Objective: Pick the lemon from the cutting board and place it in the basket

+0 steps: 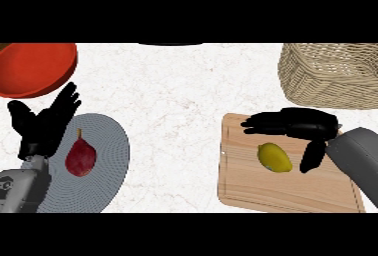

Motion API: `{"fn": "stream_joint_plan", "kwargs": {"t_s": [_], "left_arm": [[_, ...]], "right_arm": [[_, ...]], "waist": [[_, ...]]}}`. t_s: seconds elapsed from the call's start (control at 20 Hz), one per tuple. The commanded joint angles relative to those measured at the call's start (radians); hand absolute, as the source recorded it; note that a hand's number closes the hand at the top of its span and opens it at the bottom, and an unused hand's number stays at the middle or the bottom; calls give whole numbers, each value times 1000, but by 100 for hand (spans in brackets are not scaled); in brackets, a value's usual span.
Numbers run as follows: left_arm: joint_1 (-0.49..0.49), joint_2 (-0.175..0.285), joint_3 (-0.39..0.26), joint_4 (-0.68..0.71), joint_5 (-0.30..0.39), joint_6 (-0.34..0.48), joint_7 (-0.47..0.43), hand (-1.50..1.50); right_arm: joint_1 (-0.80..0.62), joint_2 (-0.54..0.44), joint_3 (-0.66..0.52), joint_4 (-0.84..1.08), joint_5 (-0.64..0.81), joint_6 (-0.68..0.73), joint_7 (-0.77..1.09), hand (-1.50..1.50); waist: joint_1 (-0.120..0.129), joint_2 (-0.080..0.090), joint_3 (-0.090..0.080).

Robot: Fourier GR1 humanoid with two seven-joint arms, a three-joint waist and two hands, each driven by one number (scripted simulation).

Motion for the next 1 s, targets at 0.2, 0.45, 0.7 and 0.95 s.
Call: {"fn": "stream_joint_plan", "kwargs": {"t_s": [0.2, 0.45, 0.7, 0.95], "left_arm": [[26, 6, 26, 40, -10, -42, -52, 0], [16, -18, 24, -16, -22, -24, 7, 0], [24, -20, 51, -21, -40, -36, -1, 0], [29, -7, 68, -36, -30, -59, 24, 0]], "right_arm": [[-24, 20, 32, 90, 22, 53, -167, -150], [-14, 71, 38, 171, 104, -41, -162, -150], [70, 47, 13, 41, 150, -47, -109, -150], [42, 59, 51, 25, 241, -103, -132, 150]], "waist": [[6, 3, 0], [6, 2, 0], [-5, -2, 0], [-3, -2, 0]]}}
